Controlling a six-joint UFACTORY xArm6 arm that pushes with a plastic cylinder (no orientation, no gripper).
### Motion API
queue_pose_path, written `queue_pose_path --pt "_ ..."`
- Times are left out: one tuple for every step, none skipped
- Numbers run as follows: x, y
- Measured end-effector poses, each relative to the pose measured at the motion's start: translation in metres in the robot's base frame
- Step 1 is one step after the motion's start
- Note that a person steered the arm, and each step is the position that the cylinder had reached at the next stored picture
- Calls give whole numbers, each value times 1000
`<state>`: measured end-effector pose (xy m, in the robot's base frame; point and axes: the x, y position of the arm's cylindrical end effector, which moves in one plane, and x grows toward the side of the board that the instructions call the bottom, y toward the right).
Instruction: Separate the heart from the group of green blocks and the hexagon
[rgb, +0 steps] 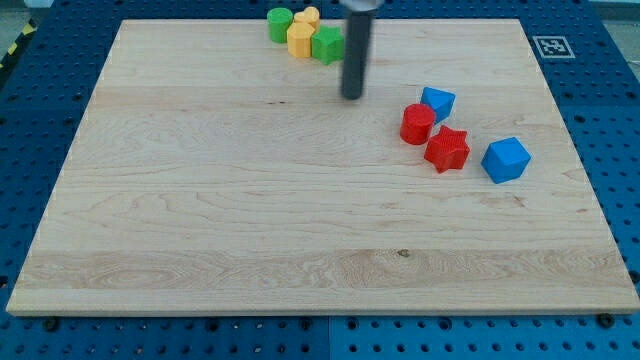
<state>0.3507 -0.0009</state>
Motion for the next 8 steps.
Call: queue_pose_path --pt "-32 -116" --pt "-121 -151" --pt "-159 -145" --pt "-158 -128" --pt "-158 -14" --pt "-136 92" --pt "-97 156" --pt "-96 161"
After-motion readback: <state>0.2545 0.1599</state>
